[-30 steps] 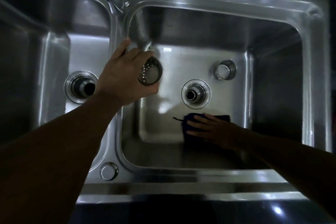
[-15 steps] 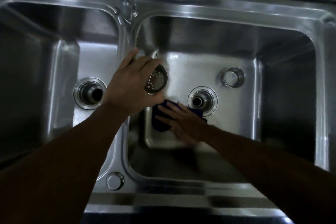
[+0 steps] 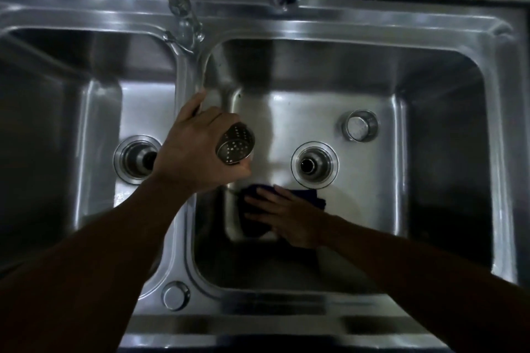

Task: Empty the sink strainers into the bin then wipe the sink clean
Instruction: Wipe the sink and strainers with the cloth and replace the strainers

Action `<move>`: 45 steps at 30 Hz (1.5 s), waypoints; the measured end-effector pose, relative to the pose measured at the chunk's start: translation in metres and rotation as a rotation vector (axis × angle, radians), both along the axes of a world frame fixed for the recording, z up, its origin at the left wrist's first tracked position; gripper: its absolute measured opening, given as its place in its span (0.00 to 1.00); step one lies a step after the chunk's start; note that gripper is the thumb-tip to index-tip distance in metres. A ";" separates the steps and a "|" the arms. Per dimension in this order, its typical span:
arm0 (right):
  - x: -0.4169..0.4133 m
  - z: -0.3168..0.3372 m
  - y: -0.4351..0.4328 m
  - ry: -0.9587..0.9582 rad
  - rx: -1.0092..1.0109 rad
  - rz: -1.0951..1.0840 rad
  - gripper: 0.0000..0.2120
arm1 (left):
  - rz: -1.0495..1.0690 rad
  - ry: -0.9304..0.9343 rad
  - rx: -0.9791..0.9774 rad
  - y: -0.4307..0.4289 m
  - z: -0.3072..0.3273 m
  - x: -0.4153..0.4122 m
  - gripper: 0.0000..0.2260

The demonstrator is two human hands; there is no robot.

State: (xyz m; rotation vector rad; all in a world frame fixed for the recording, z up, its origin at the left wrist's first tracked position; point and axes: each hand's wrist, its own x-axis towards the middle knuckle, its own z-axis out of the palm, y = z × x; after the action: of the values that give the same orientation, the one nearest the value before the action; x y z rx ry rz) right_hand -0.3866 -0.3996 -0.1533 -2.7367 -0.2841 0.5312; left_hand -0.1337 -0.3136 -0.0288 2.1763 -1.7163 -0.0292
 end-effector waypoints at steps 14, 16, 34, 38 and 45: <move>0.118 0.002 -0.030 -0.030 -0.055 -0.535 0.31 | -0.008 0.002 0.008 -0.001 0.002 0.000 0.29; 0.087 -0.001 0.003 -0.077 0.057 -0.394 0.28 | -0.007 0.005 0.017 -0.001 0.001 0.001 0.29; -0.134 0.068 -0.092 0.549 0.032 -0.504 0.30 | 0.212 0.363 0.302 0.001 0.032 -0.057 0.36; -0.093 0.106 -0.071 0.325 0.494 -1.078 0.23 | 0.404 0.747 0.389 0.006 0.038 -0.098 0.36; -0.037 0.174 -0.032 0.026 1.162 -1.336 0.26 | 0.678 1.318 0.290 0.003 0.037 -0.122 0.19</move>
State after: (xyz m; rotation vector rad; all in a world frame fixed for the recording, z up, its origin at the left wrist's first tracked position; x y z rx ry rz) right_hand -0.4233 -0.4321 0.0205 -1.2880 0.9021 -0.0445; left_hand -0.2553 -0.3102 0.0079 1.9409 -0.2390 -1.2465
